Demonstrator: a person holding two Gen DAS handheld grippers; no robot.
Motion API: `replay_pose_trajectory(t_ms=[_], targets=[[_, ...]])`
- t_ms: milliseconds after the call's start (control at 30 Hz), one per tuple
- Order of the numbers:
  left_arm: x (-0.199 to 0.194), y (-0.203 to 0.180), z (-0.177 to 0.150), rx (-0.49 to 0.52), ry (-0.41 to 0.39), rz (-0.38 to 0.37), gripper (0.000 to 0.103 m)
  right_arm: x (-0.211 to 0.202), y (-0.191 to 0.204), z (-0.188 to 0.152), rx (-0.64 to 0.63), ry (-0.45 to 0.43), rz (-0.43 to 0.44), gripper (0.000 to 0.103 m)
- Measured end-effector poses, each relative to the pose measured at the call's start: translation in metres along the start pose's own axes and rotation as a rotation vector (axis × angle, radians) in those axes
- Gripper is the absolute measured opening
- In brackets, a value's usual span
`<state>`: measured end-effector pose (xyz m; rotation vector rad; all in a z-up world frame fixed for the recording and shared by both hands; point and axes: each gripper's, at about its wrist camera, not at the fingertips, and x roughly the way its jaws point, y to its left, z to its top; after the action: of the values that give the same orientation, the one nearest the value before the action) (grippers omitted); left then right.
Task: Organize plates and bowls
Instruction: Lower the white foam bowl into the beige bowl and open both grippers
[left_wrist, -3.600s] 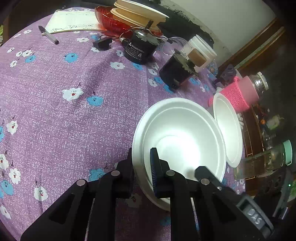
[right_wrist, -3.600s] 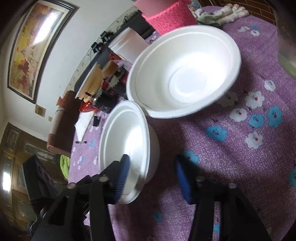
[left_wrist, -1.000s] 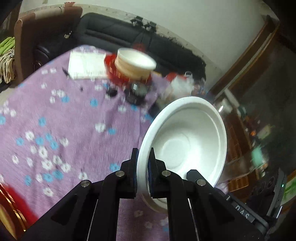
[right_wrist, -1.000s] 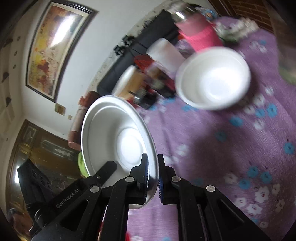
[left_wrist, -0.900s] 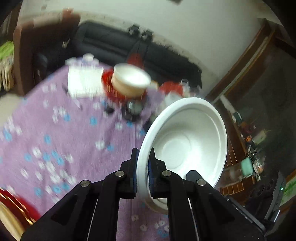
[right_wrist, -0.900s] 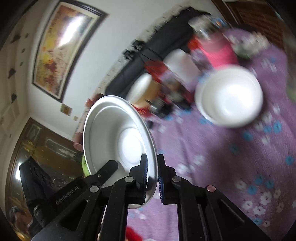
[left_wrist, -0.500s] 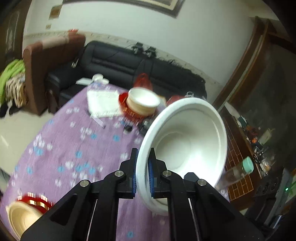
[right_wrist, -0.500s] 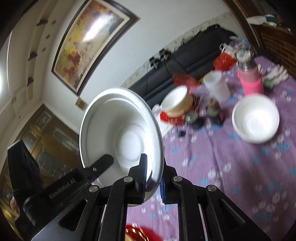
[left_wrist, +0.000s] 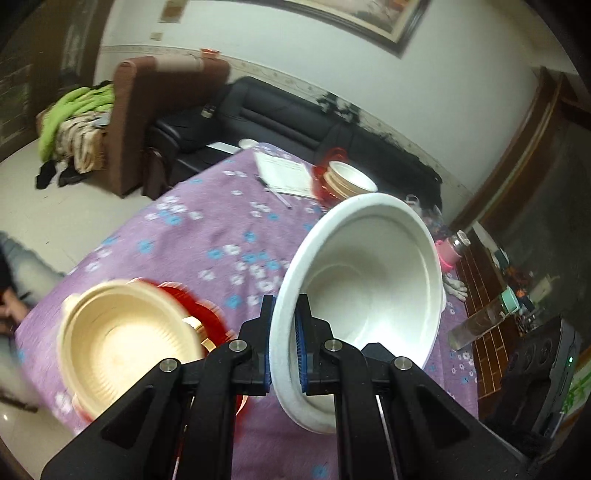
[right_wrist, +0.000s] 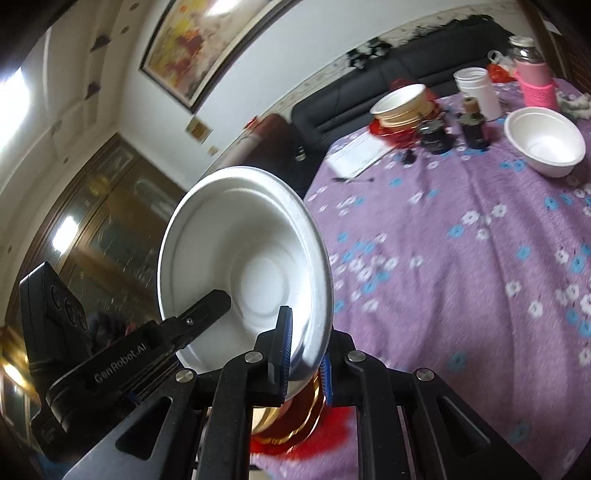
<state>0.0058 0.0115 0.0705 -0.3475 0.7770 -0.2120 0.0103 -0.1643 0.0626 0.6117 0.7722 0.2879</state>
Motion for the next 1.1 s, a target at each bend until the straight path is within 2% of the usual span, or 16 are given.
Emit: replay_pose_trajectory(t_ms=[67, 133, 300, 500, 767, 967, 1100], targets=[[-0.015, 0.011, -0.013, 0.001, -0.021, 0.032, 0.008, -0.002, 0.011, -0.014, -0.021, 0.021, 0.017, 0.013], [-0.022, 0.02, -0.021, -0.012, -0.008, 0.035, 0.008, -0.002, 0.022, -0.025, -0.044, 0.044, 0.032, 0.013], [-0.033, 0.051, -0.039, -0.039, -0.008, 0.102, 0.009, 0.01, 0.047, -0.05, -0.093, 0.108, 0.059, 0.013], [-0.013, 0.087, -0.041, -0.092, 0.065, 0.13, 0.009, 0.048, 0.057, -0.064, -0.094, 0.185, 0.064, 0.013], [0.014, 0.132, -0.05, -0.159, 0.152, 0.156, 0.01, 0.102, 0.058, -0.079, -0.089, 0.287, 0.019, 0.012], [0.025, 0.143, -0.047, -0.155, 0.166, 0.182, 0.01, 0.123, 0.059, -0.08, -0.092, 0.291, -0.017, 0.011], [0.025, 0.149, -0.043, -0.133, 0.152, 0.193, 0.012, 0.13, 0.062, -0.078, -0.12, 0.254, -0.055, 0.011]])
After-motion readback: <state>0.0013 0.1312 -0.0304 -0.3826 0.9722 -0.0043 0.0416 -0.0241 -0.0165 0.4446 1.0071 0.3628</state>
